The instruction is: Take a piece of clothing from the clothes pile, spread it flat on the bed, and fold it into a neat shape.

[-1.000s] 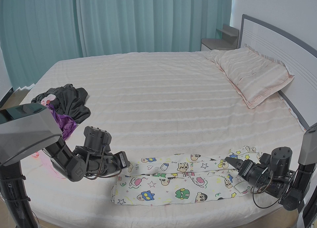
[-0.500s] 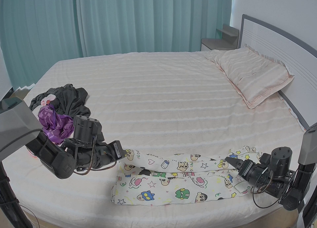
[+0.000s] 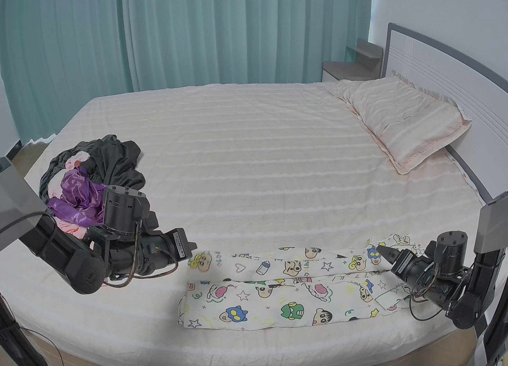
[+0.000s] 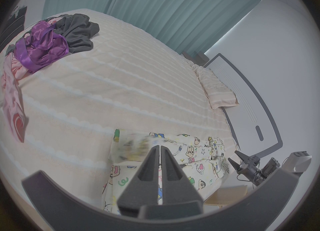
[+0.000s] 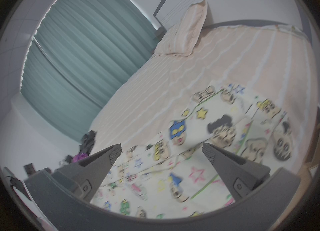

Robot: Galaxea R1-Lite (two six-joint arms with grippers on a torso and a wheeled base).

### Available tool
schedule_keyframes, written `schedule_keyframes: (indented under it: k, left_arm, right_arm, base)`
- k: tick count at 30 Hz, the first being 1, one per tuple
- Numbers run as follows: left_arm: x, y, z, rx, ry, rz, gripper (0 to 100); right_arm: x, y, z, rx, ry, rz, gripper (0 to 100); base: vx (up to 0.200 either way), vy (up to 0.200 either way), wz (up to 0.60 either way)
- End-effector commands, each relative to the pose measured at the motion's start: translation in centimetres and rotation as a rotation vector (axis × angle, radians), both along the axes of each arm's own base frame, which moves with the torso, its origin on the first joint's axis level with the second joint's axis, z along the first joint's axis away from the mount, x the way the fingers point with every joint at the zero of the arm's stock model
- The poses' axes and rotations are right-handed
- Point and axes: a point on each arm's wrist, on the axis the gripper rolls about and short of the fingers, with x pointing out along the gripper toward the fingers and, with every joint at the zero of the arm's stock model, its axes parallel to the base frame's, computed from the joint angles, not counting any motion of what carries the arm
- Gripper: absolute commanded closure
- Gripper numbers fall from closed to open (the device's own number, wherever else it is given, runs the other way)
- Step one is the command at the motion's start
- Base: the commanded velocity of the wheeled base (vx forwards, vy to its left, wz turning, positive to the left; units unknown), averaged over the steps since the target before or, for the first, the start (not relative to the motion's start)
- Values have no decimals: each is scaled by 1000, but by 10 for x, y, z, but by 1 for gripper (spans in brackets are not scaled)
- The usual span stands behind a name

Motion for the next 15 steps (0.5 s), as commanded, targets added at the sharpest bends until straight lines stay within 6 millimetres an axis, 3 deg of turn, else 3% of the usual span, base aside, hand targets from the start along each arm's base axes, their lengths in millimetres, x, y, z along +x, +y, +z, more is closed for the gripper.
schedule_keyframes:
  k: [1,15]
  left_arm:
    - [-3,1,1,-5,-7,-3,100]
    - [-6,3,-13,1,15,1,100]
  right_arm:
    - [4,-7,-14,-84,37,-62,0]
    - [8,-18,-37,-156,132,-113,0]
  base:
    - [0,0,0]
    - [0,0,0]
